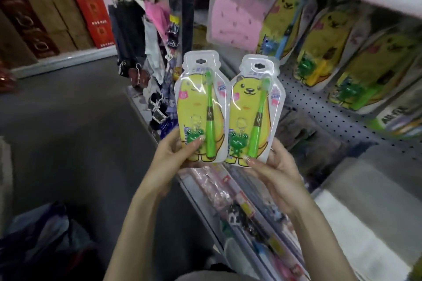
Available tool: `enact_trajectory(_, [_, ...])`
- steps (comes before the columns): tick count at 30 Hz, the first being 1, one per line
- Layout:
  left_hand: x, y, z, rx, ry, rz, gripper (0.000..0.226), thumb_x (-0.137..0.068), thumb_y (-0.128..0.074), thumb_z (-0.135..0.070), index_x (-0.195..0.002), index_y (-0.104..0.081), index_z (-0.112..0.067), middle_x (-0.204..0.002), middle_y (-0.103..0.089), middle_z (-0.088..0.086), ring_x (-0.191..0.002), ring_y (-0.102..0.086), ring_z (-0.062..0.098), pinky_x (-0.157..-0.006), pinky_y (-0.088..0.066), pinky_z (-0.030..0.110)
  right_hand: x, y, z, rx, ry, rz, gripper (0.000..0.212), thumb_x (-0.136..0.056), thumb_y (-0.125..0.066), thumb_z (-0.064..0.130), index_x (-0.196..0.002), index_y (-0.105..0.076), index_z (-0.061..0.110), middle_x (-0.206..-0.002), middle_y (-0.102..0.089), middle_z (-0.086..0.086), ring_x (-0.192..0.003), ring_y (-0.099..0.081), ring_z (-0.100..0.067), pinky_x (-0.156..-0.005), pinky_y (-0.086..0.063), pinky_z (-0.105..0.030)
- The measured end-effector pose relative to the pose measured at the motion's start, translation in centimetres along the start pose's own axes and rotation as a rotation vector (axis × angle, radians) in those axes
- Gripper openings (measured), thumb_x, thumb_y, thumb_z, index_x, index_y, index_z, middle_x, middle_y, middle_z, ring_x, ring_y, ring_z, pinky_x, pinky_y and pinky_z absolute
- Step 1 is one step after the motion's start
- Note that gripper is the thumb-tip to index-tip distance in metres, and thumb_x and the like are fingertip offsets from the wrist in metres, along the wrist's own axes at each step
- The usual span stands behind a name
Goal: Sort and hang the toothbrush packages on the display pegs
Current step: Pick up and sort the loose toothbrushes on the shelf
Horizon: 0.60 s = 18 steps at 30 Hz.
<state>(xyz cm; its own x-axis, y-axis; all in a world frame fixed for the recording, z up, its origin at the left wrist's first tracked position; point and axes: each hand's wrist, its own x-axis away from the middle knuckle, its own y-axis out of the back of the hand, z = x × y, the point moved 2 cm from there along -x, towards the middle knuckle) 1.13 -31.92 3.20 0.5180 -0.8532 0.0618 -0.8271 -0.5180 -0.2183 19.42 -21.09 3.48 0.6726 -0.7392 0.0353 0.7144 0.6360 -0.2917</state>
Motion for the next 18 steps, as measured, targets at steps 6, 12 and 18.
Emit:
enact_trajectory(6, [-5.9,1.1,-1.2,0.036,-0.020,0.092,0.044,-0.077,-0.063,-0.024,-0.119,-0.059,-0.014,-0.097,-0.075,0.000,-0.082,-0.072,0.017,-0.060,-0.056,0.024,-4.4,-0.7,0.2,0.043,0.080,-0.102,0.053,-0.075,-0.064,-0.002,-0.123,-0.056,0.017,-0.114,-0.072,-0.007,-0.104,-0.068,-0.022,-0.080,-0.057,-0.031])
enact_trajectory(12, [-13.5,0.7,-1.7,-0.011,0.008,0.371,0.036,-0.076,-0.065,-0.021,-0.113,-0.064,-0.023,-0.107,-0.073,0.001,-0.096,-0.071,0.023,-0.073,-0.059,0.033,-7.1,-0.7,-0.1,0.067,0.217,-0.379,0.044,-0.077,-0.065,0.007,-0.119,-0.059,0.022,-0.113,-0.072,-0.007,-0.104,-0.068,-0.026,-0.085,-0.057,-0.039])
enact_trajectory(18, [-19.1,-1.7,-3.3,-0.045,-0.013,0.645,0.025,-0.073,-0.080,-0.019,-0.096,-0.075,-0.029,-0.100,-0.075,0.003,-0.088,-0.072,0.021,-0.066,-0.058,0.028,-6.8,-0.6,-0.5,0.056,0.368,-0.764,0.038,-0.078,-0.073,0.007,-0.113,-0.059,0.014,-0.110,-0.072,-0.011,-0.102,-0.067,-0.035,-0.079,-0.057,-0.046])
